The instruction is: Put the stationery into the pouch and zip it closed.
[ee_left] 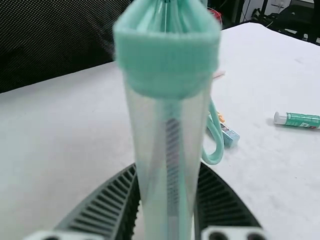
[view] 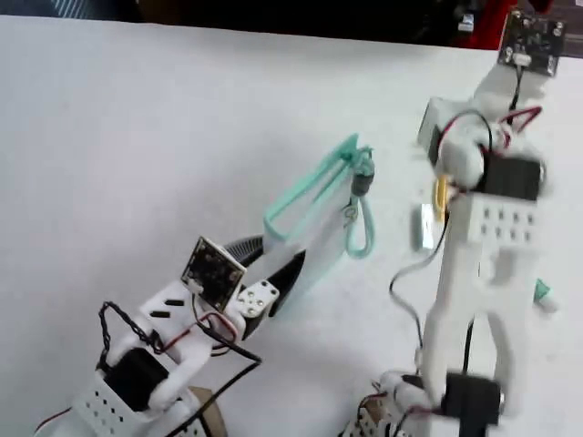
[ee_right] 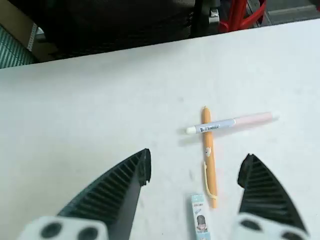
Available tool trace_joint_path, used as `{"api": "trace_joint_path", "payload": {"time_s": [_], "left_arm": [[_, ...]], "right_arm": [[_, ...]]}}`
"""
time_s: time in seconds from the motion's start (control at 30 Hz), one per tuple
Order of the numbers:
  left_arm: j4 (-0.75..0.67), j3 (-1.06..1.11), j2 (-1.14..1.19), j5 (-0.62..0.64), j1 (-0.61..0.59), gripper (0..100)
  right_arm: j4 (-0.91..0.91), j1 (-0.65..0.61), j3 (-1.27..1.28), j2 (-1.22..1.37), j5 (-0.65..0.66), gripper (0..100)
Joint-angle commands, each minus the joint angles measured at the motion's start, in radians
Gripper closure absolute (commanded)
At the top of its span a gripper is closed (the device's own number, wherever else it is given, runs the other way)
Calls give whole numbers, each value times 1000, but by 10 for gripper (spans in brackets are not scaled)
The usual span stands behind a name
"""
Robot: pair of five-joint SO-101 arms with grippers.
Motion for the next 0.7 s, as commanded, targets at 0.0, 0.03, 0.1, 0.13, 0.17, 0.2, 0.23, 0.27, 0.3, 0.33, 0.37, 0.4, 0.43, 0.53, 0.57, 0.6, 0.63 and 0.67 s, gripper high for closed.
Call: {"api": "trace_joint_path", "payload": {"time_s": [0.0, 0.03, 0.1, 0.13, 0.17, 0.2, 0.23, 0.27, 0.3, 0.33, 0.37, 0.4, 0.43, 0.53, 0.57, 0.6, 0.63, 0.67], "left_arm": [[-26, -32, -5, -12, -8, 861], [-26, -32, -5, -12, -8, 861], [-26, -32, -5, -12, -8, 861], [-26, -32, -5, -12, -7, 861], [-26, -32, -5, -12, -7, 861], [-26, -32, -5, -12, -7, 861], [-26, -32, -5, -12, -8, 861], [-26, -32, -5, -12, -10, 861], [-26, -32, -5, -12, -10, 861], [-26, -32, -5, -12, -10, 861], [-26, -32, -5, -12, -10, 861], [-26, -32, -5, -12, -10, 861], [-26, -32, -5, -12, -10, 862], [-26, -32, -5, -12, -10, 862], [-26, -32, -5, -12, -10, 862], [-26, -32, -5, -12, -10, 862], [-26, -32, -5, -12, -10, 862], [-26, -32, -5, -12, -10, 862]], "right_arm": [[-140, 67, -6, 124, -3, 759], [-182, 82, -8, 166, -2, 813], [-263, 108, -25, 259, 15, 943], [-300, 116, -40, 306, 43, 989], [-325, 119, -61, 354, 72, 981], [-338, 119, -86, 400, 95, 958], [-348, 119, -118, 447, 109, 955], [-355, 120, -157, 495, 115, 968], [-364, 122, -203, 545, 118, 985], [-369, 125, -255, 599, 120, 981], [-366, 133, -313, 656, 120, 978], [-361, 137, -374, 710, 120, 981], [-355, 142, -440, 766, 120, 981], [-306, 145, -638, 932, 120, 981], [-280, 148, -704, 986, 123, 981], [-251, 154, -767, 1036, 129, 981], [-228, 163, -832, 1086, 132, 981], [-208, 171, -898, 1135, 132, 981]]}}
